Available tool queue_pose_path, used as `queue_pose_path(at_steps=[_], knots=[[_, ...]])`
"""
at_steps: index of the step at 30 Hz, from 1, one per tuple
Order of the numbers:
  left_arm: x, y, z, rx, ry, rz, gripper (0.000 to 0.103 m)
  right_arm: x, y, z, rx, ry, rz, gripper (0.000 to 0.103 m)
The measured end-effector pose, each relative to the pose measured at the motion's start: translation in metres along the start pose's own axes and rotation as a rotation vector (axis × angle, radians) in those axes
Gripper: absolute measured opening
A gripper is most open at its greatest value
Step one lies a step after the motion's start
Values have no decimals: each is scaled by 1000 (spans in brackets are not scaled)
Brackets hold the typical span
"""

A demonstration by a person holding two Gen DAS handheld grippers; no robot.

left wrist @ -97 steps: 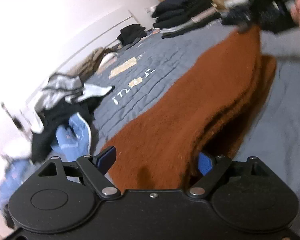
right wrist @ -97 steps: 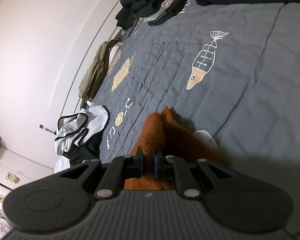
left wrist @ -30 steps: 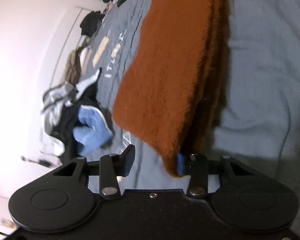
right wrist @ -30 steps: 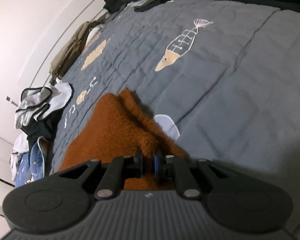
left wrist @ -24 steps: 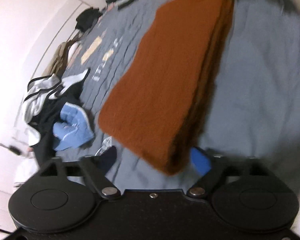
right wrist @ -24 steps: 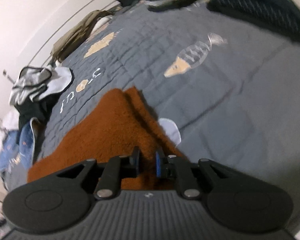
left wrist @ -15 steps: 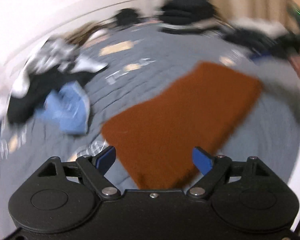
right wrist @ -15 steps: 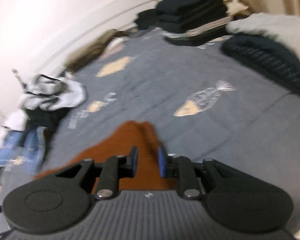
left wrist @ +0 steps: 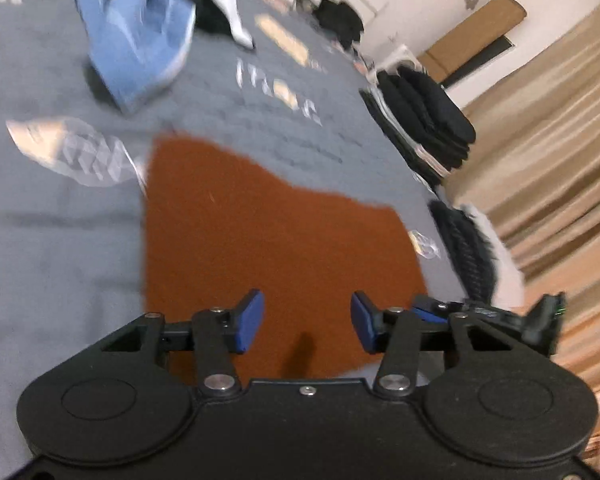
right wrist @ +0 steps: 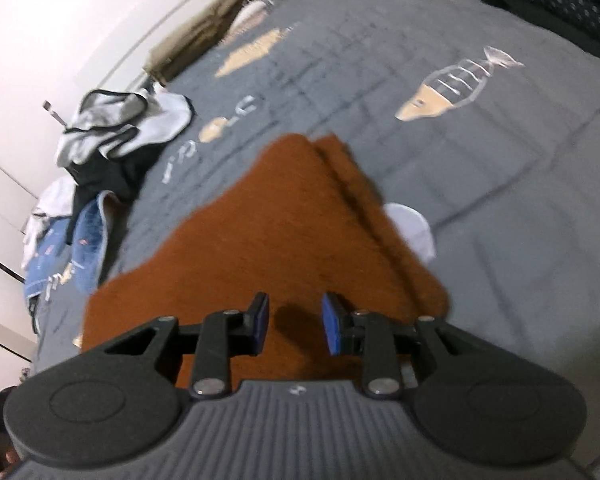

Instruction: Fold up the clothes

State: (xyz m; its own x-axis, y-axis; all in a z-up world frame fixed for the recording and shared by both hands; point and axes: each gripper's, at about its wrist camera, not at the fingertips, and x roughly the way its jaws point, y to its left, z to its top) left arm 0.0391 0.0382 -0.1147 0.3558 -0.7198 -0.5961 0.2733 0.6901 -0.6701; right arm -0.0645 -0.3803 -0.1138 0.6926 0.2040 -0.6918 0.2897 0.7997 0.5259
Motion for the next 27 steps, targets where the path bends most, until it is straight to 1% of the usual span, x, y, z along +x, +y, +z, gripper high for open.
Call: queue_pose_path(at_steps=[1, 3, 5, 6, 10, 12, 14, 16, 19, 22, 24, 27], knots=[[8, 3, -2, -17, 36, -2, 47, 0, 0, 0, -11, 16, -7, 28], [23, 11, -9, -36, 106, 30, 48, 0, -2, -2, -28, 32, -18, 28], [23, 15, -10, -52, 114, 26, 48, -1, -4, -3, -40, 42, -28, 28], [20, 16, -9, -63, 117, 24, 48, -1, -5, -4, -43, 46, -32, 25], [7, 25, -10, -108, 123, 17, 47, -4, -9, -3, -52, 50, -46, 25], [0, 25, -9, -114, 91, 10, 48, -6, -9, -2, -49, 52, -50, 25], [-8, 22, -4, -101, 42, 12, 53, -12, -3, -1, -61, 40, -68, 25], [-18, 15, -1, -84, -32, 30, 68, -18, 9, 1, -114, 27, -95, 29], [-26, 6, 4, -57, -83, 55, 70, -23, 24, 6, -195, -2, -134, 30], [-24, 4, 5, -78, -100, 52, 70, -27, 29, 16, -203, -25, -130, 31], [-23, 1, 4, -61, -98, 59, 70, -28, 32, 24, -221, -35, -131, 33], [-19, -9, 3, -17, -88, 64, 70, -22, 39, 39, -285, -53, -156, 38]])
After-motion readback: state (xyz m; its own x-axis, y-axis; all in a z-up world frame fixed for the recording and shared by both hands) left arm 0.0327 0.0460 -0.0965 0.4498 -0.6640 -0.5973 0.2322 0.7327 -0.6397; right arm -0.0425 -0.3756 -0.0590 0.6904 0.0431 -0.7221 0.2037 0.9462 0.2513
